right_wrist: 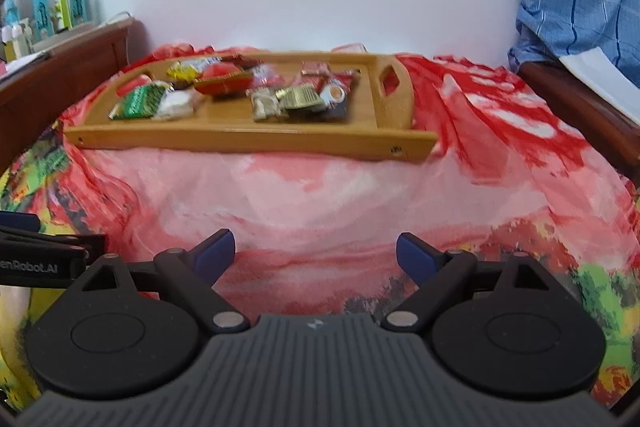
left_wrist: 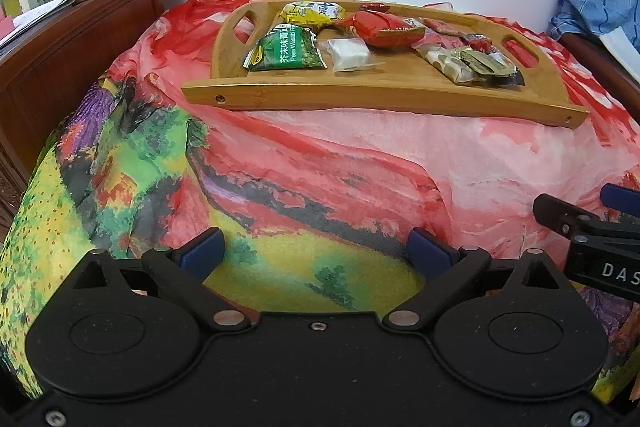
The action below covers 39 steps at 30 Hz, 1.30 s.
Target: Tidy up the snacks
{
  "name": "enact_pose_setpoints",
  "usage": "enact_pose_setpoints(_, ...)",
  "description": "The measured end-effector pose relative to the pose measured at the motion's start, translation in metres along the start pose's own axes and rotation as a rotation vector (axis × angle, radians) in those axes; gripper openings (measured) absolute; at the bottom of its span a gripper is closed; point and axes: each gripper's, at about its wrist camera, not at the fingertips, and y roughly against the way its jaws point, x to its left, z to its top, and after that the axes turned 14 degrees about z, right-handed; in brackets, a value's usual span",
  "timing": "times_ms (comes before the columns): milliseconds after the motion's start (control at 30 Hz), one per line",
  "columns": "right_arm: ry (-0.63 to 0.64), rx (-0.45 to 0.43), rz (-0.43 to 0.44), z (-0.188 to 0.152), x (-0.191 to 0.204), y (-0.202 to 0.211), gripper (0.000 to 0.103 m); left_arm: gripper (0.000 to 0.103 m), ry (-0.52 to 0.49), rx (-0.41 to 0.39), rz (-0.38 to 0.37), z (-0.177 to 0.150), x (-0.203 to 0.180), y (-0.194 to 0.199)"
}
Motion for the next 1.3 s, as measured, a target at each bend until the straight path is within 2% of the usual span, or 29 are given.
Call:
enact_pose_setpoints(233, 0.026, 0.029, -0.026, -0.0034, 0.0038, -0.0090, 0.103, 0.103, 0.009, 0.011, 0.004, -0.0007, -0.0004, -0.0034)
enact_pose_setpoints(1300, 0.013, 0.028, -0.032, -0.0039, 0.0022, -0.0111, 0.103, 0.103, 0.013, 0.011, 0.004, -0.0008, -0.0004, -0.0053)
